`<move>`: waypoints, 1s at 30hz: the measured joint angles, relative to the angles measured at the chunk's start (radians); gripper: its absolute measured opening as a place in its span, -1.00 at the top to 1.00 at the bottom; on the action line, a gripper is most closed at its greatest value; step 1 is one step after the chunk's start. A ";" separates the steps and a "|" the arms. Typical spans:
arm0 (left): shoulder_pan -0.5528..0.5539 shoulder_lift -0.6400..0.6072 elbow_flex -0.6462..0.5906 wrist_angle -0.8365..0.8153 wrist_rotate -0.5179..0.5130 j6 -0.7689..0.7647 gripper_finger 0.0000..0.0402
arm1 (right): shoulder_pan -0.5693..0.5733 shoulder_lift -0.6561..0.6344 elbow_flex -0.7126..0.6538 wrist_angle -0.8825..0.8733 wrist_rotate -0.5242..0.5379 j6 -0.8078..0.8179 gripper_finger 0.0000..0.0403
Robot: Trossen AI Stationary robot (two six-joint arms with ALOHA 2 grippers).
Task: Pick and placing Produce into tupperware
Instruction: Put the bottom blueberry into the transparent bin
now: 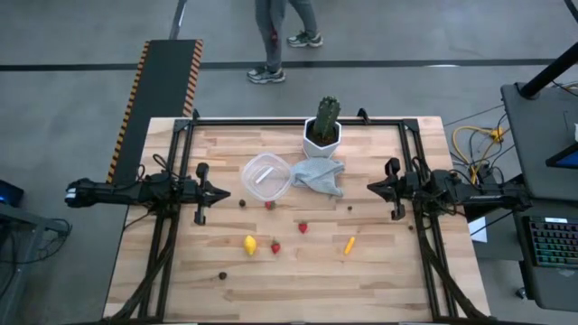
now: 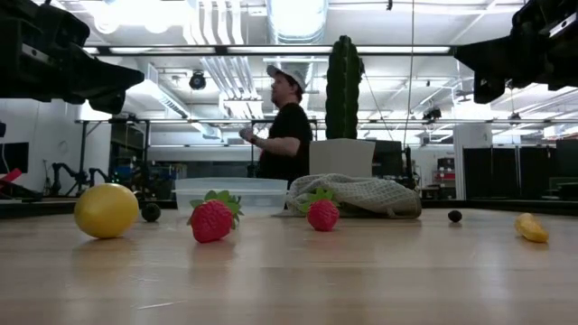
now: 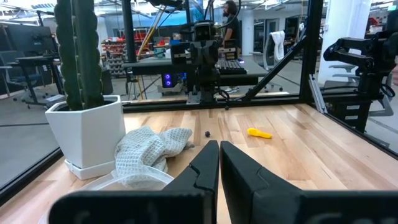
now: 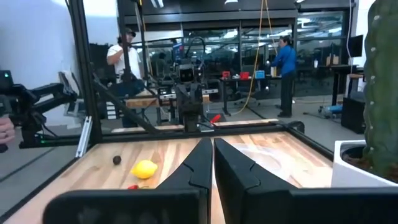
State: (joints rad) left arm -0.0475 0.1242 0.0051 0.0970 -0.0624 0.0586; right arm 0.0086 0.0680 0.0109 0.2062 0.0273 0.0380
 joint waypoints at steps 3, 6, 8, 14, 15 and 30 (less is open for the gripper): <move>0.000 0.000 0.000 0.000 0.000 0.000 1.00 | 0.000 0.000 0.000 0.000 0.000 -0.035 0.96; 0.000 0.000 0.000 0.000 0.000 0.000 1.00 | 0.000 0.000 0.000 0.000 0.050 -0.058 0.96; 0.000 0.000 0.000 0.000 0.000 -0.001 1.00 | 0.000 0.000 0.000 0.000 0.091 -0.072 0.94; 0.000 0.000 0.000 0.000 0.000 -0.001 1.00 | 0.000 0.002 0.000 -0.075 0.110 -0.065 0.74; 0.000 0.000 0.000 0.000 0.000 -0.001 1.00 | 0.000 0.005 0.000 -0.094 0.115 -0.055 0.68; 0.000 0.000 0.000 0.020 -0.002 0.000 1.00 | 0.027 0.196 0.282 -0.376 0.149 -0.021 0.00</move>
State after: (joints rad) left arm -0.0473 0.1242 0.0051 0.1171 -0.0639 0.0582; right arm 0.0352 0.2641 0.2929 -0.1701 0.1764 0.0170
